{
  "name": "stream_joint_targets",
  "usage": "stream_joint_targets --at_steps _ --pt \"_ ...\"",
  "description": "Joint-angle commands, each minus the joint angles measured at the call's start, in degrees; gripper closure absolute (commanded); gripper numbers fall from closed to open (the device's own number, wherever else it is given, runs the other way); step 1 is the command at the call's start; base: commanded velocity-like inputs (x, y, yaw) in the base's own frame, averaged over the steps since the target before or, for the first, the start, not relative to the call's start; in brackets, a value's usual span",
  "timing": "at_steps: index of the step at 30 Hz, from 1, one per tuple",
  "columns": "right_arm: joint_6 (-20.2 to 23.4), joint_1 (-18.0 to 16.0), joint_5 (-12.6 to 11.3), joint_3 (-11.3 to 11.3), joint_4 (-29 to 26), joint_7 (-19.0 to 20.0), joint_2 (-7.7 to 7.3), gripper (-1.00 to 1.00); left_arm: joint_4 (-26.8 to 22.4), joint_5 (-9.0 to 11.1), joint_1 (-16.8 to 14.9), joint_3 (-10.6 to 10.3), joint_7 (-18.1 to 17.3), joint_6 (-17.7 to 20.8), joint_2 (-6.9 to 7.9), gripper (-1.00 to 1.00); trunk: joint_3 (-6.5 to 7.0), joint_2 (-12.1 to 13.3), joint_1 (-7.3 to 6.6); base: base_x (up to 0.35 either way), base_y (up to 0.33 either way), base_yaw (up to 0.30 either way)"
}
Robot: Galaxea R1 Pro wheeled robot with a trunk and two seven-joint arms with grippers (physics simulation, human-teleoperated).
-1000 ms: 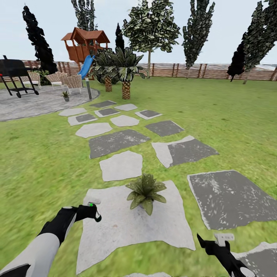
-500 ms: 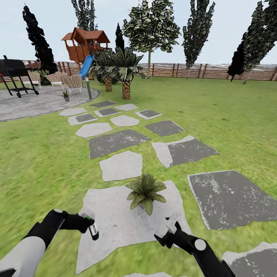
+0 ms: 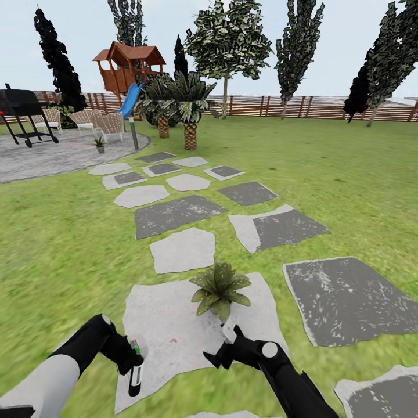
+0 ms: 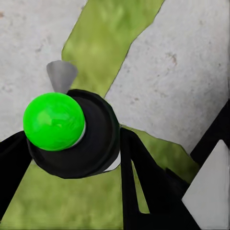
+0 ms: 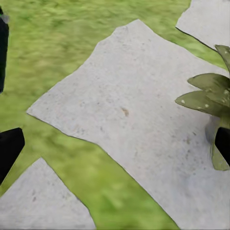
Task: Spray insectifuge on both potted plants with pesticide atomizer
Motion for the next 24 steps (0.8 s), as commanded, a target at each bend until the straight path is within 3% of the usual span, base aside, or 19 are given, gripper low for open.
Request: stream_joint_targets --at_steps 1,5,8,9,17,24 --pt "0.5 0.0 0.3 0.8 -0.3 0.4 0.04 -1.0 -0.1 -0.4 0.0 -0.9 -0.4 0.8 -0.81 1.0 -0.05 0.0 -0.01 0.0 0.0 0.0" --pt "2.3 -1.8 0.3 2.3 -0.4 5.8 0.11 -1.0 -0.2 -0.4 -0.1 -5.9 -0.4 4.1 -2.32 1.0 -0.05 0.0 -0.01 0.0 0.0 0.0" --pt "4.3 -3.5 0.3 2.5 -0.4 8.3 0.12 -1.0 -0.2 -0.4 -0.1 -7.6 -0.5 5.0 -2.73 1.0 -0.05 0.0 -0.01 0.0 0.0 0.0" --pt "4.7 -3.8 0.3 2.5 -0.4 8.6 0.12 1.0 -0.2 -0.4 -0.1 -7.9 -0.5 5.1 -2.92 1.0 -0.05 0.0 -0.01 0.0 0.0 0.0" --pt "5.2 -4.2 0.4 2.6 -0.4 8.9 0.14 1.0 -0.2 -0.3 -0.1 -8.2 -0.5 4.7 -3.43 1.0 -0.05 0.0 -0.01 0.0 0.0 0.0" --pt "8.1 -5.0 0.4 2.7 -0.5 9.4 1.55 1.0 -0.4 -0.3 -0.1 -8.3 -0.6 4.3 -6.7 1.0 -0.05 0.0 -0.01 0.0 0.0 0.0"
